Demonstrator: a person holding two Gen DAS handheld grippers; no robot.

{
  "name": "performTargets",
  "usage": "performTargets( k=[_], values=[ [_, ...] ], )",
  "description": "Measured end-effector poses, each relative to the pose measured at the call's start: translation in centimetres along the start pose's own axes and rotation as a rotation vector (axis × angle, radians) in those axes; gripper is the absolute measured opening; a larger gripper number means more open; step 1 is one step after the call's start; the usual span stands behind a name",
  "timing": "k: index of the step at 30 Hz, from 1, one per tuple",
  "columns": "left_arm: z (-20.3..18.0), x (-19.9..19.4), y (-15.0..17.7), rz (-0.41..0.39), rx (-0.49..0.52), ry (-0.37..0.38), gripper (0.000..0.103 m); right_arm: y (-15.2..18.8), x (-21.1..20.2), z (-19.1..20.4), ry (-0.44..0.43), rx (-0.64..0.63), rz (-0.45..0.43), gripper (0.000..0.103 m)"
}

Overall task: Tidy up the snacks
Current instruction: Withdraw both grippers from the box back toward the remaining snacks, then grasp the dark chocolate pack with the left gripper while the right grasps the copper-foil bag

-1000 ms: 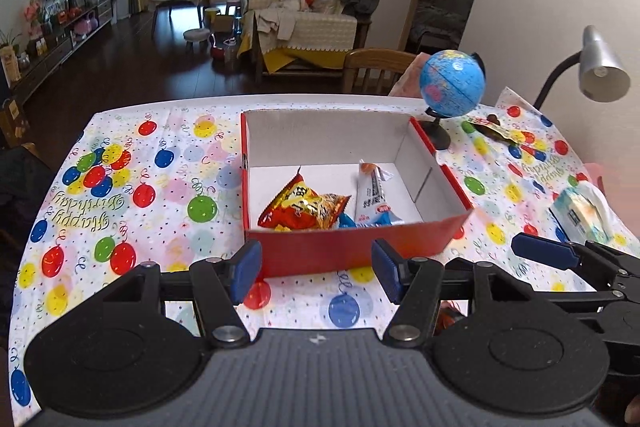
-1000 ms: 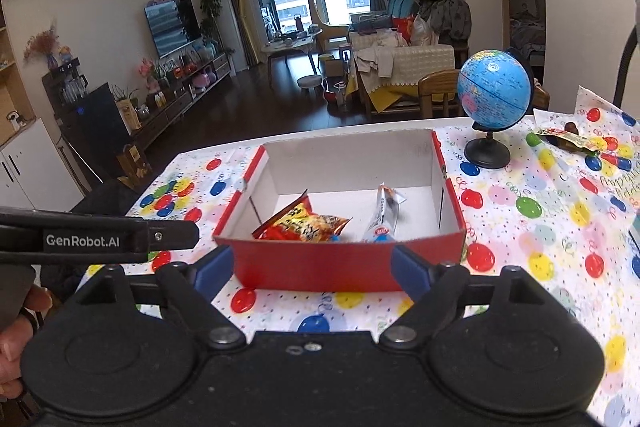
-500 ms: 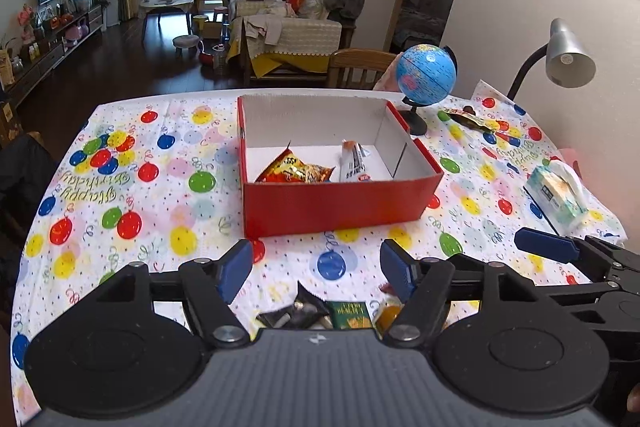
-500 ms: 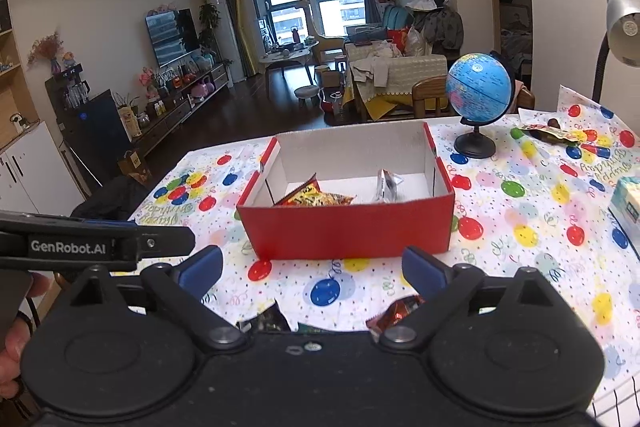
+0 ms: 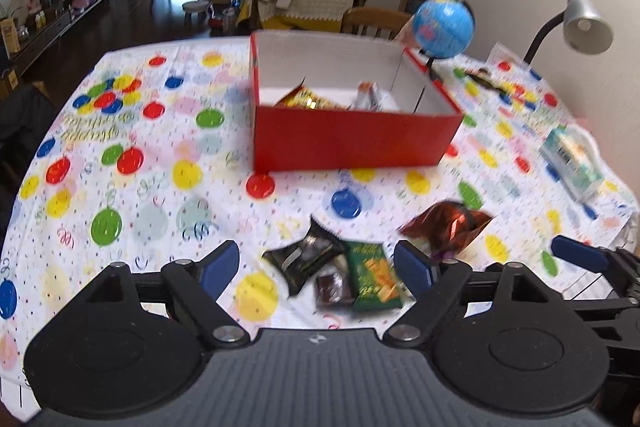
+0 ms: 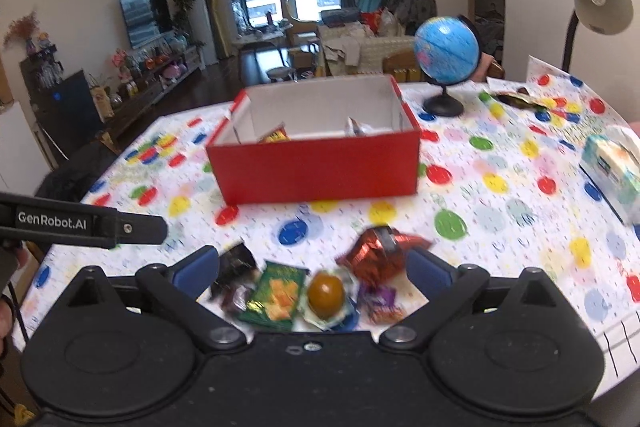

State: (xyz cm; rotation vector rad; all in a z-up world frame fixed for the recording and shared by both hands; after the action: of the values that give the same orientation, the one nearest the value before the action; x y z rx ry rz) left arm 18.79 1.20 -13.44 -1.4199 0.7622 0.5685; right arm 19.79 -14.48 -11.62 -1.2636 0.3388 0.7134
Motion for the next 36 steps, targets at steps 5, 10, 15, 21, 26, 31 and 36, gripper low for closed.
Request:
performTargets(
  k=[5, 10, 15, 21, 26, 31, 36],
  values=[
    [0.0, 2.3, 1.4, 0.046, 0.015, -0.026, 0.085, 1.7, 1.3, -1.6, 0.052, 0.005, 0.018, 0.100],
    [-0.1, 4.6, 2.0, 0.086, 0.019, -0.040, 0.085, 2.2, 2.7, -2.9, 0.085, 0.018, 0.031, 0.100],
    [0.2, 7.1, 2.2, 0.137, -0.010, -0.030, 0.085, 2.0, 4.5, -3.9, 0.110, 0.026, 0.039, 0.100],
    [1.0, 10.0, 2.1, 0.182, -0.004, -0.034, 0.085, 1.2, 6.5, -4.5, 0.131, 0.015, 0.039, 0.100],
    [0.9, 12.0, 1.8, 0.202, 0.046, -0.031, 0.085, 0.7, 8.7, -5.0, 0.151, 0.015, 0.059, 0.100],
    [0.6, 13.4, 1.5, 0.222, 0.089, -0.007, 0.085, 0.7, 10.3, -5.6, 0.170, 0.029, 0.079, 0.100],
    [0.1, 14.4, 1.8, 0.248, 0.133, 0.026, 0.084, 0.7, 11.3, -5.6, 0.170, 0.021, 0.095, 0.098]
  ],
)
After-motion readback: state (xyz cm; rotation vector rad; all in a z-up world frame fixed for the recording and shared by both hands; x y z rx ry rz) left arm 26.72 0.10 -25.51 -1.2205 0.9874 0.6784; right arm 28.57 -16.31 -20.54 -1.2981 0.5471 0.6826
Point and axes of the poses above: each gripper's, at about its wrist camera, not at the fingertips, and x roughly the way its jaws point, z to its left, y to its underside, the point moved 10 cm from there along x, roughly the way its jaws point, and after that the axes turned 12 degrees about x, right-handed, at the moved point
